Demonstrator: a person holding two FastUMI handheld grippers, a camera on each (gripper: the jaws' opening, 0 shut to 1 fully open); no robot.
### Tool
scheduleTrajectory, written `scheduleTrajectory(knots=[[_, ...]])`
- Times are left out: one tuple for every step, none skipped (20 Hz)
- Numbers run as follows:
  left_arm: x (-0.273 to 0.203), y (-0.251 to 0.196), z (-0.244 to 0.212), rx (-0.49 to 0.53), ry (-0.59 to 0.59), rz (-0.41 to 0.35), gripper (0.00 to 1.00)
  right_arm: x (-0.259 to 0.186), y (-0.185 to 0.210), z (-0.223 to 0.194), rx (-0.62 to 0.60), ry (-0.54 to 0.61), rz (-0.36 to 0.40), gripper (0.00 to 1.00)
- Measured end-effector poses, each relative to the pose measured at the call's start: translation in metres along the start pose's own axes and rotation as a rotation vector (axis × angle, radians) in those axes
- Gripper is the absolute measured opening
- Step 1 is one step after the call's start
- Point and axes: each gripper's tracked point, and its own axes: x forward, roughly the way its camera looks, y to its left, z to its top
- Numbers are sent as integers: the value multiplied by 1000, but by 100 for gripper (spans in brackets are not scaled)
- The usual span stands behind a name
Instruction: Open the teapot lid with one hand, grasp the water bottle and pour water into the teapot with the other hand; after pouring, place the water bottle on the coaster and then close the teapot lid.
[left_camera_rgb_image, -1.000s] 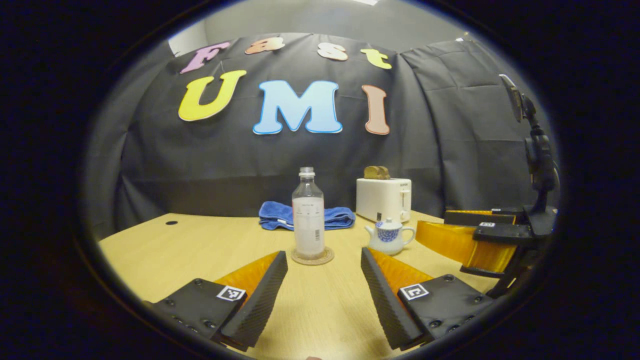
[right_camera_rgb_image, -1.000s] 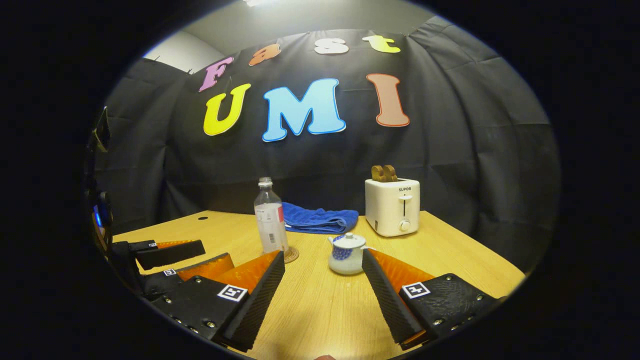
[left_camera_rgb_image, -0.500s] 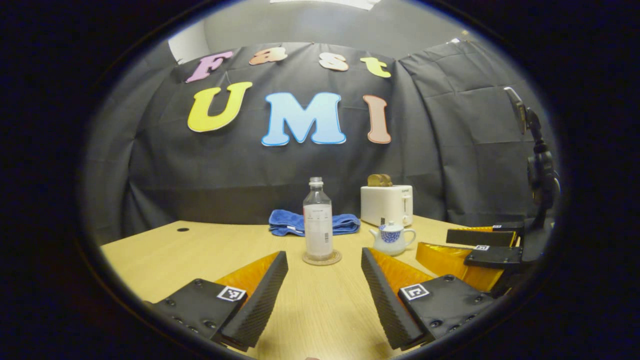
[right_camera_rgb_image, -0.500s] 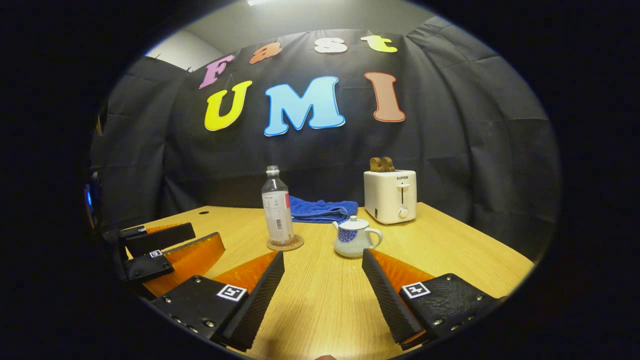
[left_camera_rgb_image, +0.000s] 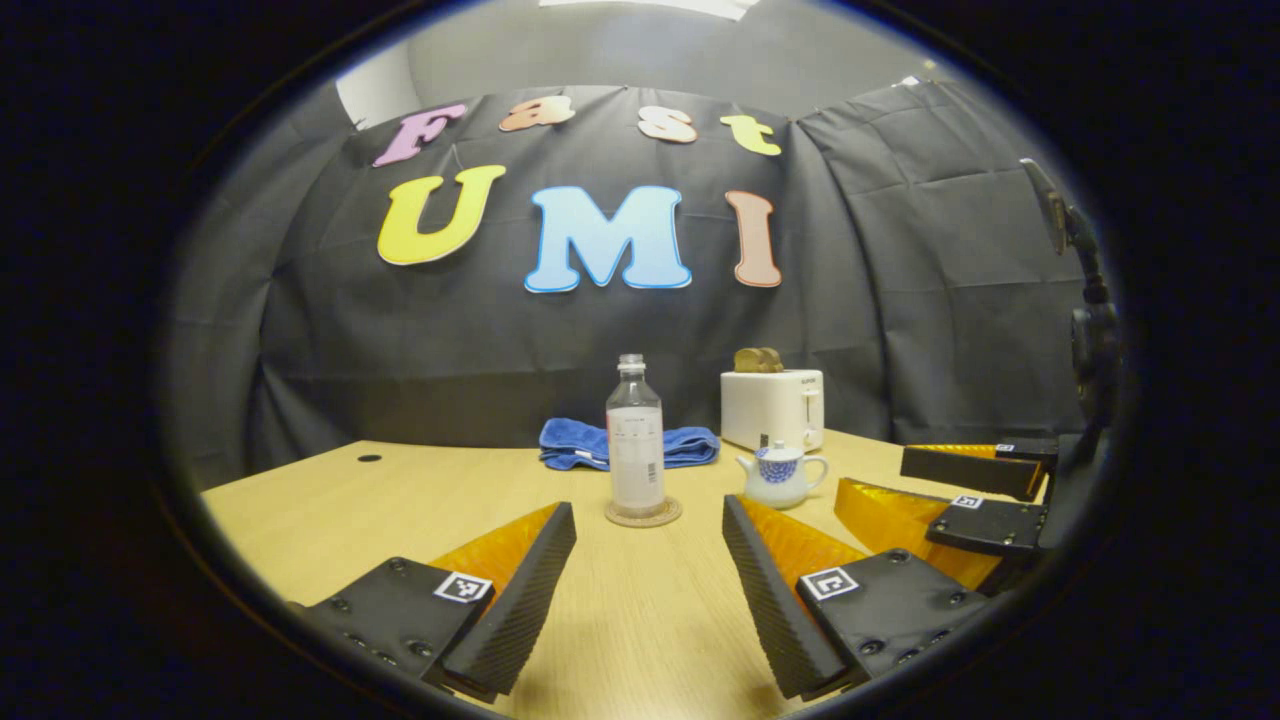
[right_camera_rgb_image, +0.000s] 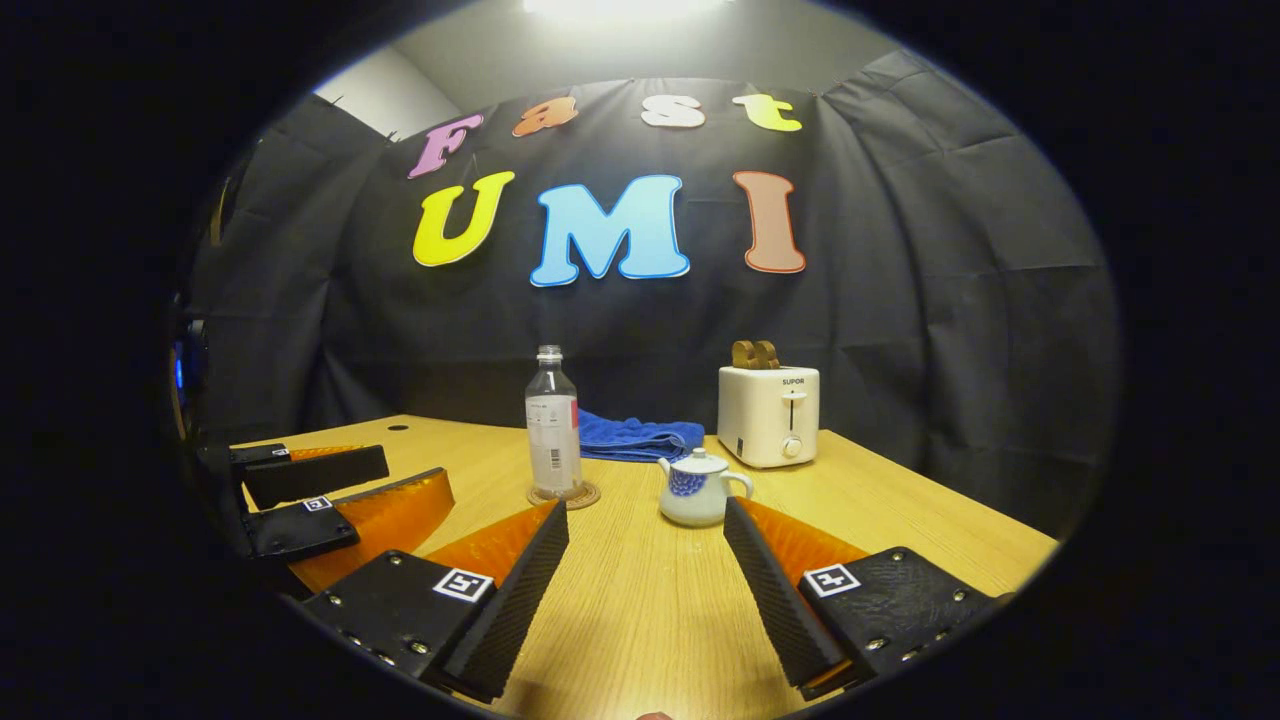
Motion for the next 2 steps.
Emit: scheduleTrajectory(knots=[[0, 0, 0, 0, 1, 0, 100, 0, 1, 0, -2, -1, 0, 97], [1, -1, 0, 1, 0, -1, 100, -1, 1, 0, -1, 0, -1, 97]])
